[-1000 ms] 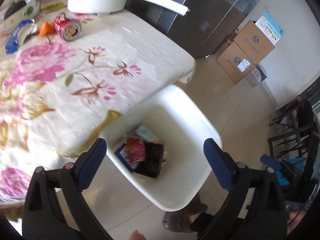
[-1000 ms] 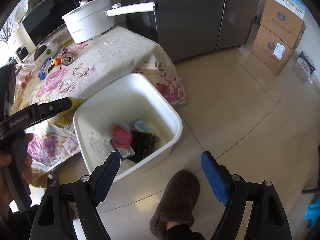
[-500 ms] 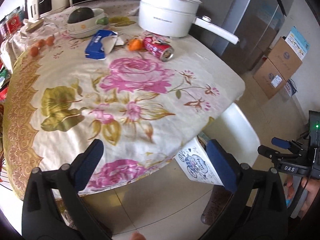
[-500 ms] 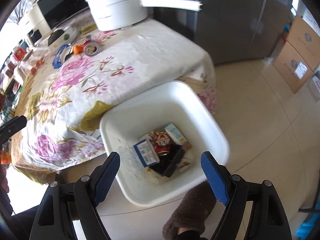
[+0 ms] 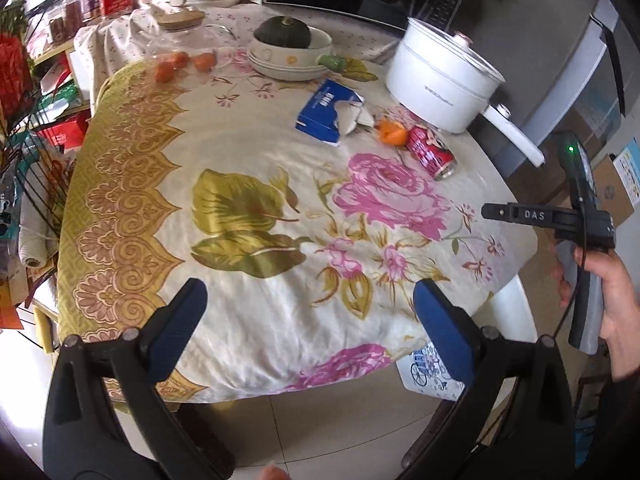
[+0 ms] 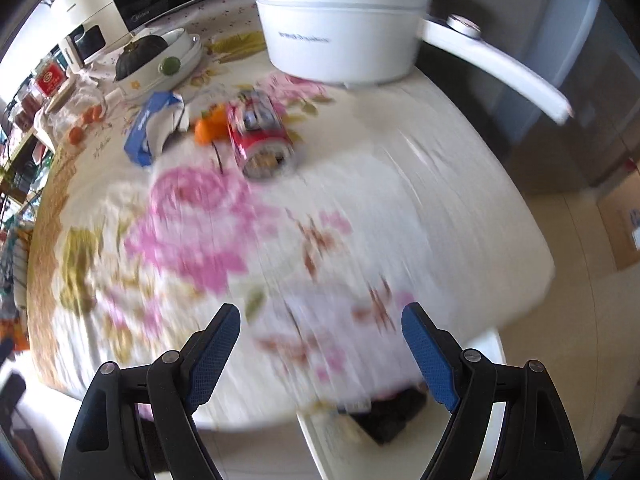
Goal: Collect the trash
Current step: 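Move the right gripper to the table and grasp the small red can, then carry the small red can over the white bin and open the right gripper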
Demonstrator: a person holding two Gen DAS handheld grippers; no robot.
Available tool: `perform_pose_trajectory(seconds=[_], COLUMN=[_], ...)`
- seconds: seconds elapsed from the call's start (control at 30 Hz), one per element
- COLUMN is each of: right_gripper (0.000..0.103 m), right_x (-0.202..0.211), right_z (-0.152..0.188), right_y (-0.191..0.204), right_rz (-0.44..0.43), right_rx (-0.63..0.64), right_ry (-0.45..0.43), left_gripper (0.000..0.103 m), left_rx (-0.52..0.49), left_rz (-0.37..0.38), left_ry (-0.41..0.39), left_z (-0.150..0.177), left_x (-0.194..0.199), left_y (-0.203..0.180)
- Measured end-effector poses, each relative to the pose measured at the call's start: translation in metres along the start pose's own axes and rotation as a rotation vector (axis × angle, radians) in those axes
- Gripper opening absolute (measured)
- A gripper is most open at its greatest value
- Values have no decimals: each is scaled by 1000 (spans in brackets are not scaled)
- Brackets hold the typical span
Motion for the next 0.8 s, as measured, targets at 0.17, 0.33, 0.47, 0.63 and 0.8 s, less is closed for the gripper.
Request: perform_pose_trajectory(seconds=[0.17, 0.33, 0.47, 0.63, 0.8], right_gripper=[83, 77, 59, 57, 54], right_x=[-38, -73, -95, -61, 3], right_z=[-66, -95, -92, -61, -10], right_y=[26, 42, 45, 34, 0], right_rz=[9, -1, -6, -53, -64], right_rx=[30, 39, 46, 26, -7], right_ry=[11, 52, 83, 30, -20], left_gripper=[102, 102, 102, 102, 102], left_rx=[68, 29, -3, -3, 5], left_rz=[-26, -54, -36, 20, 98], left_ry=[-32, -13, 16, 16, 28], left_z=[-19, -21, -17, -13, -6], left_x=[-2, -10, -10, -6, -8], left_y=[14, 8, 1, -9, -30])
Point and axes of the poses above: each gripper's, at about its wrist camera, not at the fingertips, and x roughly against the way its jaws point, y to its left, z to its underside, the point moved 3 cm from there along -x, roughly the way its jaws point, and after that the axes turned 1 degree about -y, right-handed, at the moved point
